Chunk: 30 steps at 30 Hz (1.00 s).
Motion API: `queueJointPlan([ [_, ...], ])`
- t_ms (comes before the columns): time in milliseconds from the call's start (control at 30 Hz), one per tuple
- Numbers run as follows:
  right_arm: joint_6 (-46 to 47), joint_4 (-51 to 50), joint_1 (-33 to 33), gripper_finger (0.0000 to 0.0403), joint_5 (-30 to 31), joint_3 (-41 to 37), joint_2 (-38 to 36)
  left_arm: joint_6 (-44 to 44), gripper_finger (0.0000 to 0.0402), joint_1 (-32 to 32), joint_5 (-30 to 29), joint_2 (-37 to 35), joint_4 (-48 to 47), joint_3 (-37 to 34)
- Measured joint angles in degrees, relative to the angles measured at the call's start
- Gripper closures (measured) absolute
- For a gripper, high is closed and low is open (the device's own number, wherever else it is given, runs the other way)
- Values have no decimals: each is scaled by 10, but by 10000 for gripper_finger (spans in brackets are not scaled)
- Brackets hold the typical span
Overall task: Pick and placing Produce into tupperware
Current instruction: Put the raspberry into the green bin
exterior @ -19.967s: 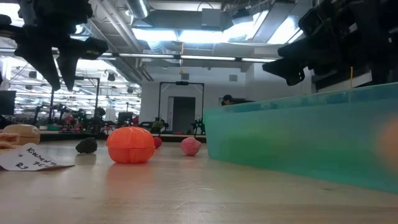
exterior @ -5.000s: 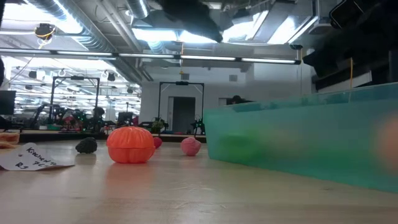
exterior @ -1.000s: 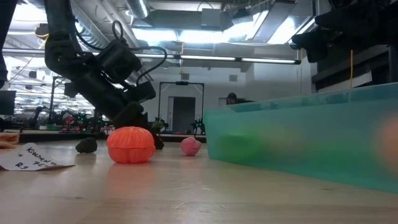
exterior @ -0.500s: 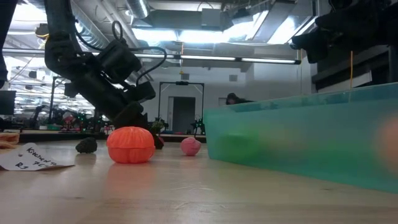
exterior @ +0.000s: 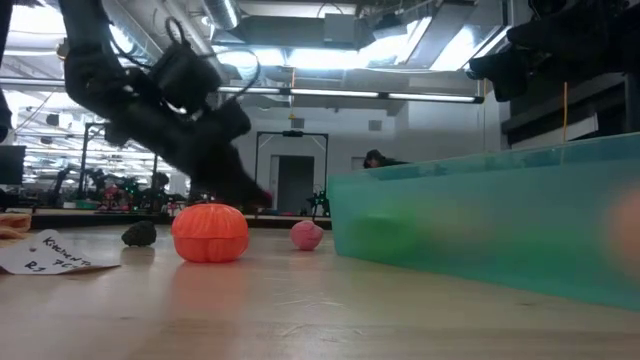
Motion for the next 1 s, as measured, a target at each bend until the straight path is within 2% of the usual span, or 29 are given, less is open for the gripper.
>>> queueJointPlan([
  [600, 0, 0, 0, 125, 0, 0, 0, 2, 318, 1, 112, -186, -14, 1],
  [733, 0, 0, 0, 125, 0, 0, 0, 1, 318, 1, 161, -198, -12, 1],
  [1000, 0, 0, 0, 125, 0, 0, 0, 4, 317, 1, 195, -198, -16, 2],
])
